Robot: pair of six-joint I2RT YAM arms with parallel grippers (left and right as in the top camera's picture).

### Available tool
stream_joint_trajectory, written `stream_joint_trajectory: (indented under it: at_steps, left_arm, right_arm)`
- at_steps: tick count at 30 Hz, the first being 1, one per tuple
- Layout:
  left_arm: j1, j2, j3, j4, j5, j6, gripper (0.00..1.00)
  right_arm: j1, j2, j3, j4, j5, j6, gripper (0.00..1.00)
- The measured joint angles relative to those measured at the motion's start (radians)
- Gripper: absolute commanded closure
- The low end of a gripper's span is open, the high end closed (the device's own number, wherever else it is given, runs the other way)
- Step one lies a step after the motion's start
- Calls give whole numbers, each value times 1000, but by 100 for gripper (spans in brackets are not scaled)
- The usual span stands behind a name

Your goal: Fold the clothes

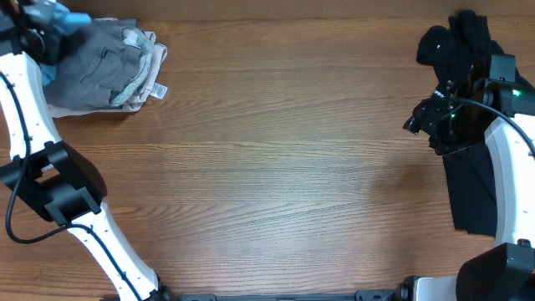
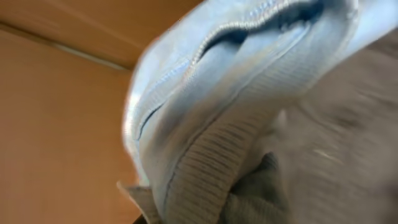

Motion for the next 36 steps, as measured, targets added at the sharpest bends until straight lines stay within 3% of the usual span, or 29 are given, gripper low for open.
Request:
stream_joint_trajectory:
  at_steps: [7, 10, 11, 12, 13, 26, 31, 36]
  left_arm:
    - [-84, 7, 0, -207, 89, -42, 95]
    - [-130, 30, 2, -287, 99, -79, 83]
    - [-146, 41, 2, -309, 101, -87, 67]
    - [-161, 51, 2, -330, 101, -98, 29]
    - [-178, 66, 2, -351, 101, -101, 0]
    - [-249, 82, 14, -384, 40, -210, 0]
    - [-246, -13, 57, -353, 24, -222, 0]
    - [-219, -125, 95, -304, 14, -307, 0]
  right_arm:
    - [0, 0, 0, 3, 0, 0, 27]
    - [0, 0, 0, 3, 0, -1, 27]
    - [0, 0, 0, 3, 0, 0, 27]
    - [0, 0, 0, 3, -1, 0, 27]
    - [0, 0, 0, 2, 0, 0, 27]
    - [0, 0, 0, 21, 0, 0, 27]
    - [0, 0, 0, 20, 0, 0, 27]
    - [0, 0, 0, 18, 0, 0, 27]
